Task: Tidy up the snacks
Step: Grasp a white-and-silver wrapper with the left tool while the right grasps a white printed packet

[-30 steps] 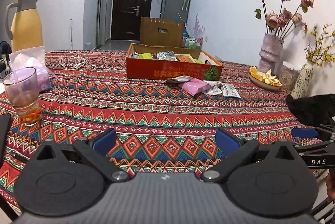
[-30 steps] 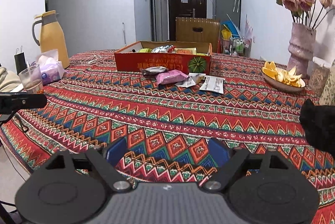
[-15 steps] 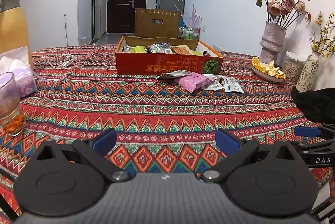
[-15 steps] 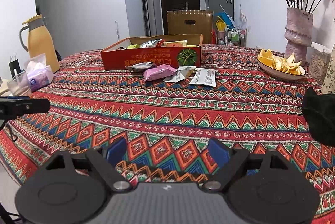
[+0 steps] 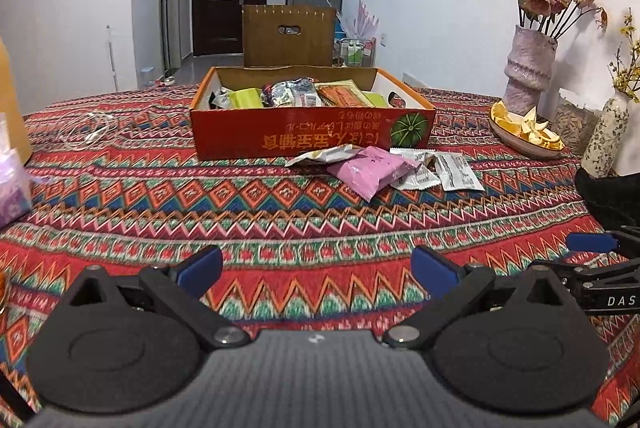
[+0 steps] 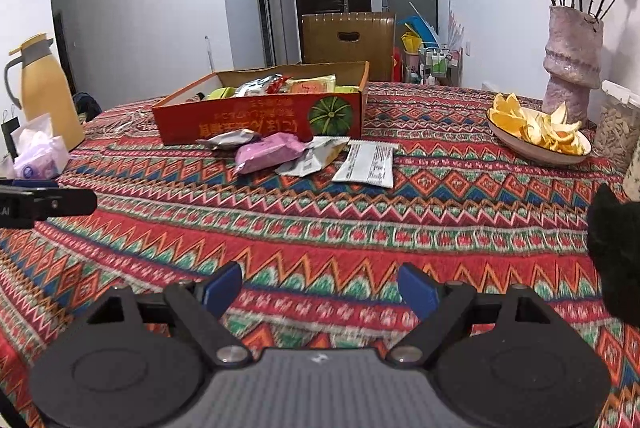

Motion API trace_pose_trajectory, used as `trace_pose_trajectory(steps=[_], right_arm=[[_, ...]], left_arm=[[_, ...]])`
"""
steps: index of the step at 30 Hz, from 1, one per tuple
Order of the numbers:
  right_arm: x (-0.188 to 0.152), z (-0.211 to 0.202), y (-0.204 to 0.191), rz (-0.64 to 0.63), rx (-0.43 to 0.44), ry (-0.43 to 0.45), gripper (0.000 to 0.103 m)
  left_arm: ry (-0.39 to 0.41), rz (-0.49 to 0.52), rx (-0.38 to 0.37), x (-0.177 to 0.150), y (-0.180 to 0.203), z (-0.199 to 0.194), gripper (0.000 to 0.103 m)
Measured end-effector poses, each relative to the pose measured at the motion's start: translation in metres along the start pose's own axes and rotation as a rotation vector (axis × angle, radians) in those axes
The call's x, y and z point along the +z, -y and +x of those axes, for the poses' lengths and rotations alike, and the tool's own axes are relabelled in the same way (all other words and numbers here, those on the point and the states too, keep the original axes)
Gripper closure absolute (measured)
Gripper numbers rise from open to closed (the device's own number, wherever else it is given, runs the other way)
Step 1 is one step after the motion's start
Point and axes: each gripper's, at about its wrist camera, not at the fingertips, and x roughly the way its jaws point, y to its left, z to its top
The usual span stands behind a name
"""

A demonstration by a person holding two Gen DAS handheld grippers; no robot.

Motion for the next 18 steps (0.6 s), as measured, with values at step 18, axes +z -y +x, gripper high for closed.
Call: trace_pose_trajectory(steps=[18], right_arm=[[0.084,0.104,0.031,-0.036,-0.013,-0.03,0.018]], left_arm=[[-0.042,0.126,-0.029,0.065,-0.01,0.123,0.003]])
